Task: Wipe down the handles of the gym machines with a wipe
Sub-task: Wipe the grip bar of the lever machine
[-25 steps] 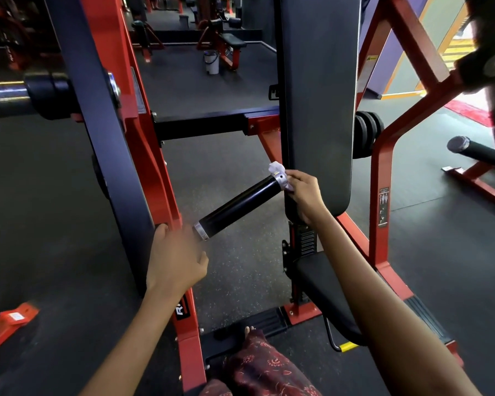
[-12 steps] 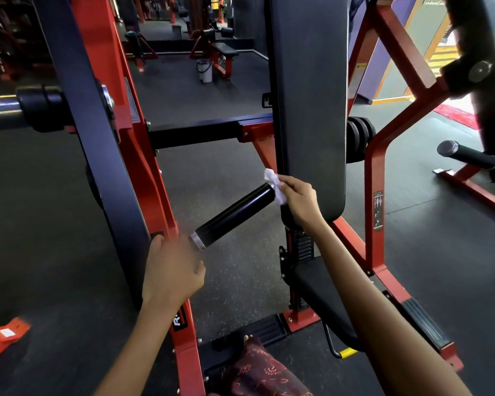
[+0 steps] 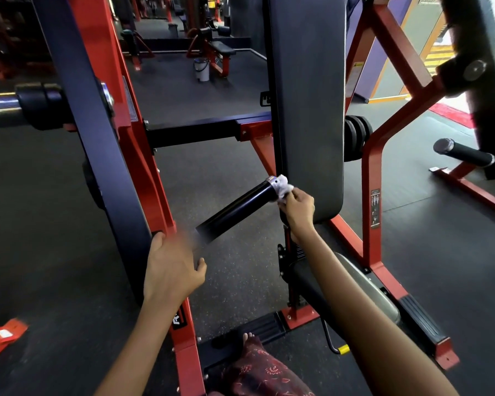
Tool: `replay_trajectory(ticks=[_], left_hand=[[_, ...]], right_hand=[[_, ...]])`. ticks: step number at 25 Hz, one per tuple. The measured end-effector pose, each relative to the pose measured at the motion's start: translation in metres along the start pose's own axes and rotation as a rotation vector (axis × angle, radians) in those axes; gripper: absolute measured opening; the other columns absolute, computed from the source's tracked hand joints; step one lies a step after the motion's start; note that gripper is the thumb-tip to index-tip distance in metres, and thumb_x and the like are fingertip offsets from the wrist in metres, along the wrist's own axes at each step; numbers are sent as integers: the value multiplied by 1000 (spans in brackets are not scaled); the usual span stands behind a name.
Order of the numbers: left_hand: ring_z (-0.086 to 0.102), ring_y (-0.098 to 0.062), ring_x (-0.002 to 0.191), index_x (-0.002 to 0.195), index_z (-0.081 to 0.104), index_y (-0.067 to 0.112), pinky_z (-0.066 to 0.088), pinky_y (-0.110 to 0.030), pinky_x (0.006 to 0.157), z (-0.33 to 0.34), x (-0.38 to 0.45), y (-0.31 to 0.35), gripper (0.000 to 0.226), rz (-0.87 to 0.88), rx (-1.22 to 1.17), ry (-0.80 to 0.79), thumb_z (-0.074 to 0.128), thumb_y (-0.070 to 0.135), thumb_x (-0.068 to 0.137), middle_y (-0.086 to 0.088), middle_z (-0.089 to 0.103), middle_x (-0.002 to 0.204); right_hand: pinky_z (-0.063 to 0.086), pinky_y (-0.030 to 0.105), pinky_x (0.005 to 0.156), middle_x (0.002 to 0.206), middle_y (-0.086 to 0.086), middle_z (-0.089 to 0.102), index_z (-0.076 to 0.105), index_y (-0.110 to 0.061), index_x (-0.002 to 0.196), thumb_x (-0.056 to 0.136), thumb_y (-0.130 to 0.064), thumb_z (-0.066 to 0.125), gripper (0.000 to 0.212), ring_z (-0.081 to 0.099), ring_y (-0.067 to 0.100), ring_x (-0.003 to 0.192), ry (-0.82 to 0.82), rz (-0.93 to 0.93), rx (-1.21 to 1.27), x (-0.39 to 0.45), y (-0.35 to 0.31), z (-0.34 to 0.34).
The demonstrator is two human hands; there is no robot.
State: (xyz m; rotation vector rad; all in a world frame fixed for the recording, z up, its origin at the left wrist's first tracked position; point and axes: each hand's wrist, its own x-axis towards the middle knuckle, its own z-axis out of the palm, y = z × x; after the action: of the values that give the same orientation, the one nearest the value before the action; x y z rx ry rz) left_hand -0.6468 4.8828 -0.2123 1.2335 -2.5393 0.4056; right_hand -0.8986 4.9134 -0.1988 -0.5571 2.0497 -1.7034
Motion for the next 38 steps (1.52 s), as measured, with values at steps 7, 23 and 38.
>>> replay_trajectory(ticks=[7,23,38], left_hand=[[60,-24,57,79,61,2,42,-43,90,-1,0,0,39,-1,5,-23,72,38,70,-7,60,57],[59,-24,59,78,60,5,35,-41,88,-1,0,0,37,-5,15,-45,74,36,67,-8,61,61],[30,-23,141,146,-14,6,11,-42,116,-3,-2,-2,91,109,152,-153,37,56,91,-9,11,159]], right_hand=[[35,22,55,62,6,55,60,-6,74,83,14,39,30,44,13,55,-158,233,461,-18,-6,17],[41,26,69,62,4,42,50,0,81,91,12,23,31,37,11,60,-571,420,764,-110,12,67],[49,23,62,74,8,42,41,-5,117,80,18,29,46,41,13,64,-455,587,966,-65,19,46]])
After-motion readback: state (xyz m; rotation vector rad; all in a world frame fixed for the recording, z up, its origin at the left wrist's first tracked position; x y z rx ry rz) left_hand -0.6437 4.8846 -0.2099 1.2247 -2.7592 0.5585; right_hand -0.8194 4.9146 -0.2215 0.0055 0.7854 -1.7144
